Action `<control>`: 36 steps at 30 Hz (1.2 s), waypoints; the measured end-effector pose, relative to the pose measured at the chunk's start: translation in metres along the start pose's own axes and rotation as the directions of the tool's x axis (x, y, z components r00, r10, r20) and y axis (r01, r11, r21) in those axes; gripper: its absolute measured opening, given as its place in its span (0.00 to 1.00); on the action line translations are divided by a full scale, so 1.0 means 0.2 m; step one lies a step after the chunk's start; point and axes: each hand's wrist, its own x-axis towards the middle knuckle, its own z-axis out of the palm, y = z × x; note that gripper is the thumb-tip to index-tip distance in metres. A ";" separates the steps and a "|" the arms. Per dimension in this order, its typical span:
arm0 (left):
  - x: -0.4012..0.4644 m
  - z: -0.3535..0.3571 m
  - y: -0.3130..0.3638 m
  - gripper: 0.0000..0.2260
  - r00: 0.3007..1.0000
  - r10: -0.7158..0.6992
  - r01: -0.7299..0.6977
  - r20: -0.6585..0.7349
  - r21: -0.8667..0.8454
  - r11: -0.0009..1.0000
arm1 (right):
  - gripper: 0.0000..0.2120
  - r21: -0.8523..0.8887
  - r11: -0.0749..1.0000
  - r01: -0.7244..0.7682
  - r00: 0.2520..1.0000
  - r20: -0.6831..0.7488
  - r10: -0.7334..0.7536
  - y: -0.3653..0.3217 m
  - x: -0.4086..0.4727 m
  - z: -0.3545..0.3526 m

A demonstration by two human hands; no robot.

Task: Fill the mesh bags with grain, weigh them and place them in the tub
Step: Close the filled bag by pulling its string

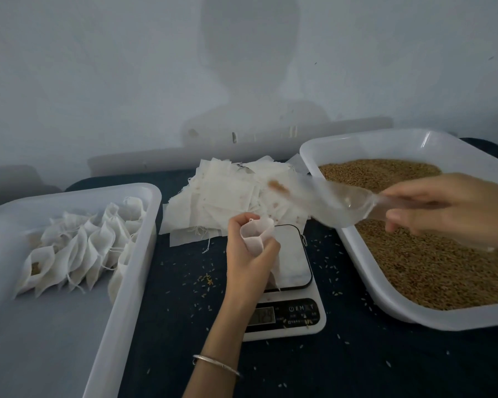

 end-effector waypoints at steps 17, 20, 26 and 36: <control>0.02 -0.19 -0.01 0.43 0.992 0.056 -0.070 0.112 0.120 0.990 | 0.10 0.336 0.931 -0.145 0.828 -0.473 0.300 0.32 0.01 0.28; 0.03 -0.16 -0.03 0.29 0.994 0.031 -0.048 0.100 0.171 0.984 | 0.13 0.295 0.940 -0.172 0.831 -0.468 0.299 0.33 0.01 0.28; 0.11 0.00 -0.02 0.14 0.988 0.141 -0.131 -0.057 0.145 0.981 | 0.12 0.253 0.942 -0.223 0.854 -0.414 0.313 0.34 0.02 0.29; 0.08 -0.17 -0.01 0.22 0.981 0.172 -0.162 -0.085 0.112 0.980 | 0.12 0.048 0.936 -0.349 0.873 -0.347 0.343 0.35 0.04 0.29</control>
